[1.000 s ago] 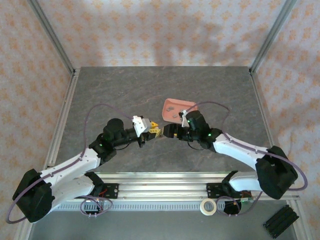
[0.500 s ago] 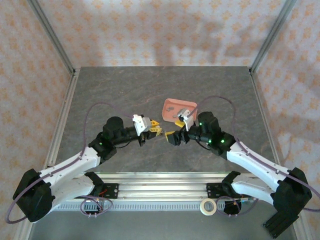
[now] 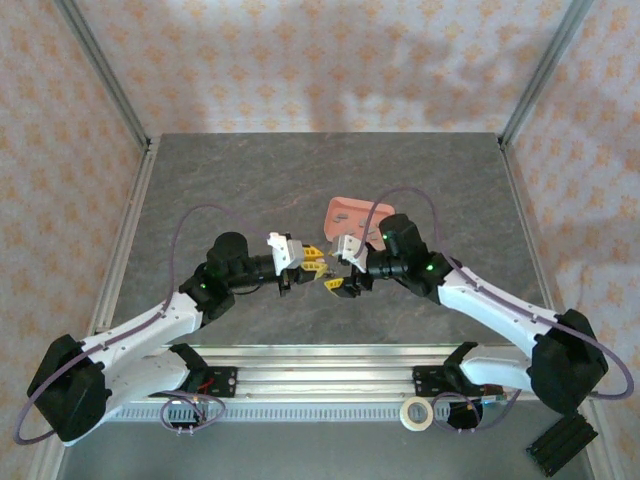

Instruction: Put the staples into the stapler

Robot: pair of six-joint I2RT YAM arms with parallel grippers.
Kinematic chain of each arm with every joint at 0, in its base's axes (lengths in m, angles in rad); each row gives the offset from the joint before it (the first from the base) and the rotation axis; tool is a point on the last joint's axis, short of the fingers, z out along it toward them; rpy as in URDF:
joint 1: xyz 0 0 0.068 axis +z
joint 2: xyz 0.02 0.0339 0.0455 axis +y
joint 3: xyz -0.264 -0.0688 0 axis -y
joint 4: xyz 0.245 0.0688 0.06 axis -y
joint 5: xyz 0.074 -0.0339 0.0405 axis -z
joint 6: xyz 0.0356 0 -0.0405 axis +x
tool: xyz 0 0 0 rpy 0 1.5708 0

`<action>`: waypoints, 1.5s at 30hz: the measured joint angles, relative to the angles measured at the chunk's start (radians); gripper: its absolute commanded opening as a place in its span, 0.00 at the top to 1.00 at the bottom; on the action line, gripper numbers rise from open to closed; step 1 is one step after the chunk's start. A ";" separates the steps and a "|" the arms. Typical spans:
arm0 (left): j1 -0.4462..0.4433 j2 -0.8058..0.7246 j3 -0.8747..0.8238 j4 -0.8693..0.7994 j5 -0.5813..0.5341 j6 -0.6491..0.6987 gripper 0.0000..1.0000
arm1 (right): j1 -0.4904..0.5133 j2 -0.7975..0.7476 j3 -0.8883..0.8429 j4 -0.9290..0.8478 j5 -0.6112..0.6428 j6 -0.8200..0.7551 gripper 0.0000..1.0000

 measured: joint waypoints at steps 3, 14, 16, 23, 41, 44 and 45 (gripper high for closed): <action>0.000 0.006 0.004 0.003 0.016 0.000 1.00 | 0.000 0.025 0.011 0.031 -0.034 0.000 0.36; 0.000 0.013 0.006 0.019 0.021 -0.005 0.98 | 0.001 0.082 0.053 0.037 -0.132 -0.031 0.76; 0.000 0.013 0.006 0.020 0.021 -0.011 0.81 | 0.001 0.082 0.055 0.032 -0.141 -0.040 0.81; 0.000 -0.010 -0.017 0.086 -0.102 -0.059 0.00 | 0.001 0.080 0.038 0.059 -0.045 0.055 0.82; 0.000 -0.098 -0.145 -0.142 -0.930 -0.409 0.00 | 0.233 0.325 0.026 0.029 0.859 1.027 0.84; 0.000 -0.100 -0.164 -0.186 -0.968 -0.444 0.00 | 0.259 0.408 0.093 -0.039 0.950 1.134 0.84; 0.000 -0.100 -0.168 -0.196 -0.978 -0.451 0.00 | 0.267 0.432 0.119 -0.061 0.970 1.167 0.84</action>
